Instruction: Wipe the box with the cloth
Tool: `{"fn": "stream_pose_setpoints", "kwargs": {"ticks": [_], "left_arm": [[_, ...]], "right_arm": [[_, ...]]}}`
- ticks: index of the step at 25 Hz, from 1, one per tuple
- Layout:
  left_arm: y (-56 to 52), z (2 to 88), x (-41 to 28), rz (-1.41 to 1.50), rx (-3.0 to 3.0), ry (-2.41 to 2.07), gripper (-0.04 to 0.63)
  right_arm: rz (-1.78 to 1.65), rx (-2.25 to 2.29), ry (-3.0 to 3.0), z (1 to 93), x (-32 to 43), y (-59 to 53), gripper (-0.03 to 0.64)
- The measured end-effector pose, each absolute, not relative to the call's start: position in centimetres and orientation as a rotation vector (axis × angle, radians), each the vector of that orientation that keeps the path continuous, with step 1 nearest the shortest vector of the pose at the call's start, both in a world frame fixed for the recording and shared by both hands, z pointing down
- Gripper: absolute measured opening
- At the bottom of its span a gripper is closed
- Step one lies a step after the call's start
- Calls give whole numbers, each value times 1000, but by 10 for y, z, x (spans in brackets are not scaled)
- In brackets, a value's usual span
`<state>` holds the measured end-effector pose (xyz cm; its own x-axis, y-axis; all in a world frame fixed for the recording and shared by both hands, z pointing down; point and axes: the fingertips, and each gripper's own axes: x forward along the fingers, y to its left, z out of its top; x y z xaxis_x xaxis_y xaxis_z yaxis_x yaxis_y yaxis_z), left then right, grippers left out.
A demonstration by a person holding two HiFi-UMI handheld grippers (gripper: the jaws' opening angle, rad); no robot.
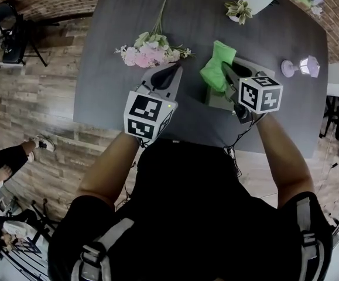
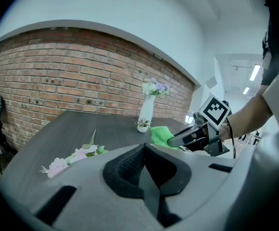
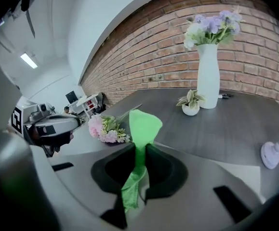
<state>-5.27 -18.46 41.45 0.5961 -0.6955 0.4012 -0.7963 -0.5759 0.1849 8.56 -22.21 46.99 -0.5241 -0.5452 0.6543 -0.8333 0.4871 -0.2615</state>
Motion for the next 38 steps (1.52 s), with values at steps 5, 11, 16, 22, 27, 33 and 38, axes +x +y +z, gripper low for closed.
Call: {"fn": "stream_pose_setpoints", "kwargs": {"ticks": [5, 11, 16, 22, 27, 33, 38], "left_arm": [[-185, 417, -24, 443, 2498, -1182, 9], [-180, 419, 9, 480, 2517, -1144, 9], [-175, 414, 38, 499, 2555, -1110, 9], [-164, 416, 63, 530, 2576, -1072, 9], [-156, 414, 76, 539, 2590, -1051, 9], [-150, 410, 76, 535, 2603, -1046, 9], [-145, 407, 58, 515, 2597, -1070, 9]], "right_arm": [[799, 1188, -2227, 472, 126, -225, 55], [812, 1300, -2176, 473, 188, -223, 55], [807, 1401, -2121, 475, 244, -217, 55], [806, 1522, -2055, 476, 305, -208, 55], [799, 1593, -2002, 476, 343, -195, 55], [786, 1654, -1988, 463, 362, -187, 55], [750, 1673, -2071, 430, 341, -191, 55]]}}
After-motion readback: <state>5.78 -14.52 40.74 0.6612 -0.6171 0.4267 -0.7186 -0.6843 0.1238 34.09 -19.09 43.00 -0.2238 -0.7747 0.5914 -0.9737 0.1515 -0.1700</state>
